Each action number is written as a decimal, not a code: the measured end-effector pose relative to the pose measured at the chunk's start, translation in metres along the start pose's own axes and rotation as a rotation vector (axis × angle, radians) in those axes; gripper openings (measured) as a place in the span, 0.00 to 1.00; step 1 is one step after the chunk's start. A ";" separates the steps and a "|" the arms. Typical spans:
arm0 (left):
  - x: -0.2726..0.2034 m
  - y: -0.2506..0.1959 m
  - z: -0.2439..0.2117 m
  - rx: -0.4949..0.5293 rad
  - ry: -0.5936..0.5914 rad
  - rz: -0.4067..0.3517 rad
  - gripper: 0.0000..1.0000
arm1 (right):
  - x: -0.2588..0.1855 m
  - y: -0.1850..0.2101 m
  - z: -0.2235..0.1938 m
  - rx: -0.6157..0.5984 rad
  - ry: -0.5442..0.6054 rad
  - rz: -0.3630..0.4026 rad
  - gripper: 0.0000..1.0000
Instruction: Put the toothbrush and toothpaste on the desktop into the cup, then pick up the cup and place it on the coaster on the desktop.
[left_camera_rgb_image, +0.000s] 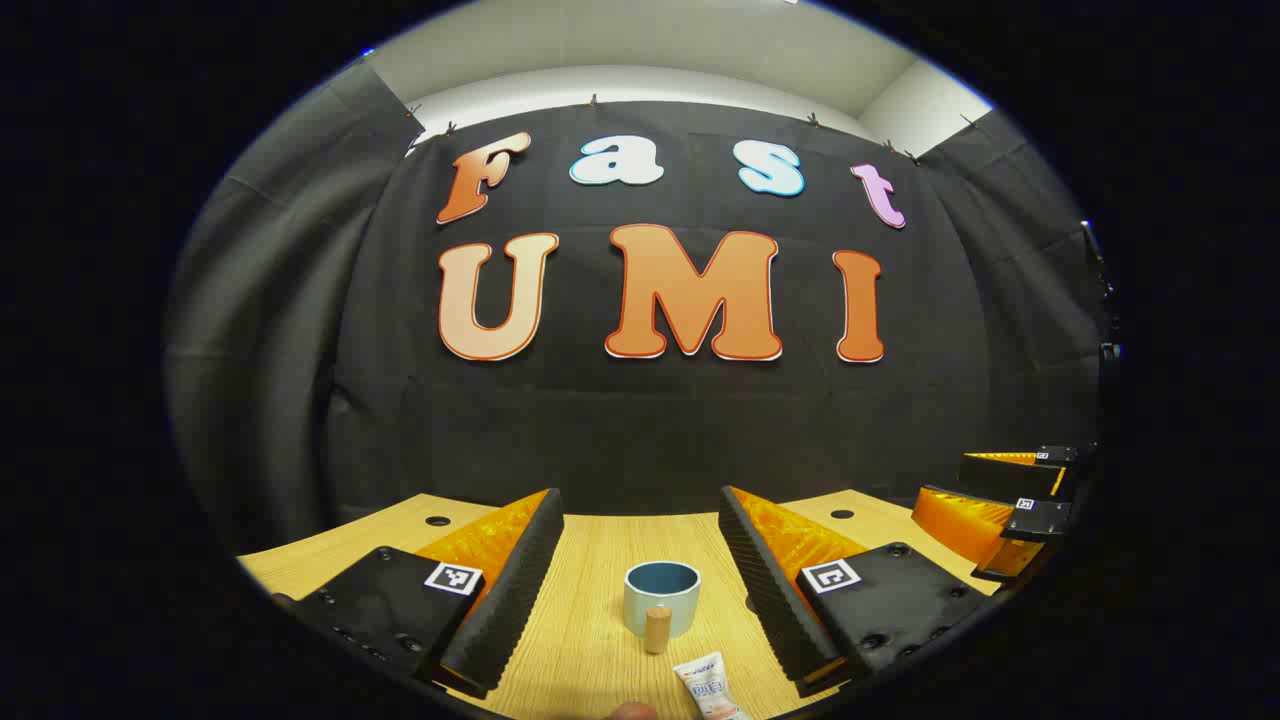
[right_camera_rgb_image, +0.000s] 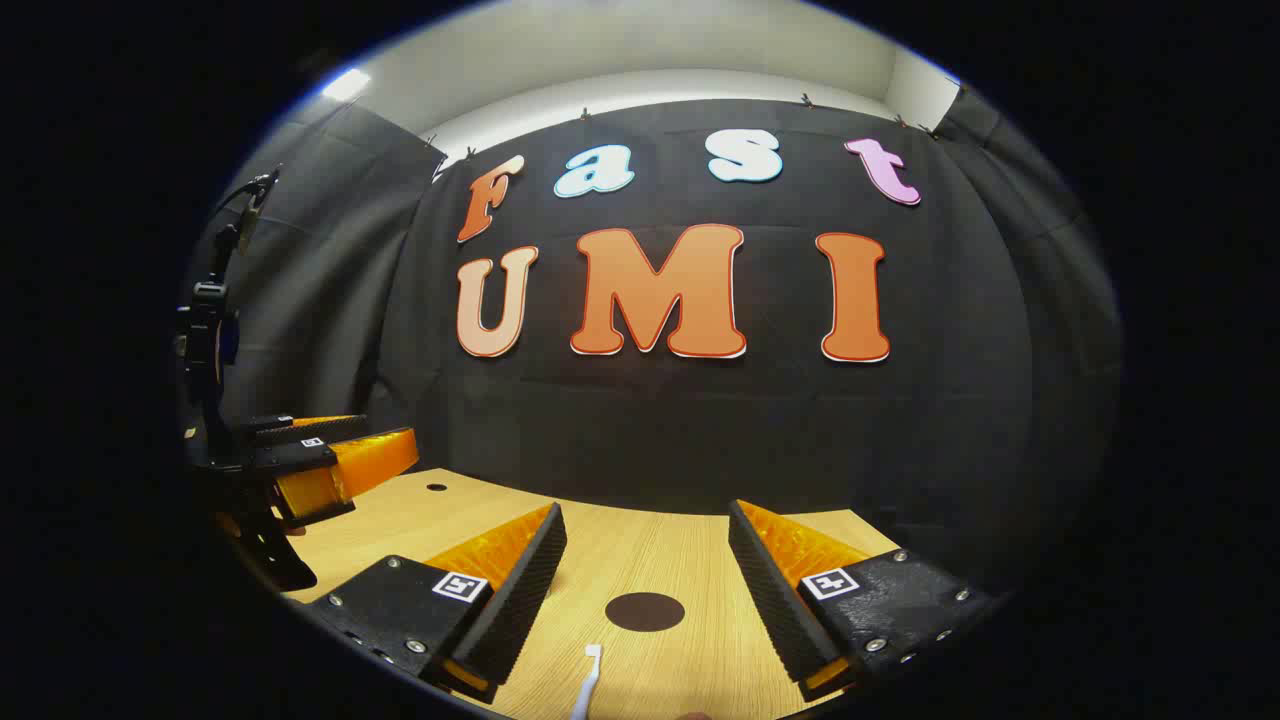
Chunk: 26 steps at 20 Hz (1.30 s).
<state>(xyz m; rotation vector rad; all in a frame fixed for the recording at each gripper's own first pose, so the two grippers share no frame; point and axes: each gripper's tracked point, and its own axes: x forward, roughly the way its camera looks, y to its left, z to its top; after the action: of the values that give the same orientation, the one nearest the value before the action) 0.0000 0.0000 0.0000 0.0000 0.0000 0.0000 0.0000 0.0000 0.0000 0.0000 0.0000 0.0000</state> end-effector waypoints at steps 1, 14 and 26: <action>-0.001 0.000 0.002 0.001 -0.003 -0.001 1.00 | -0.001 0.000 0.001 -0.002 -0.002 0.000 0.98; -0.004 0.015 -0.002 -0.015 0.001 0.036 0.99 | 0.002 0.009 -0.007 -0.011 0.017 0.017 0.98; 0.003 -0.007 -0.065 -0.051 0.215 -0.029 1.00 | 0.004 0.016 -0.071 0.013 0.238 0.028 0.98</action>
<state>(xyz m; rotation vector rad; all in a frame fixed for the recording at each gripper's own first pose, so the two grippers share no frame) 0.0026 -0.0065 -0.0651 -0.0509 0.2147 -0.0286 0.0039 0.0163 -0.0707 0.0132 0.2376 0.0277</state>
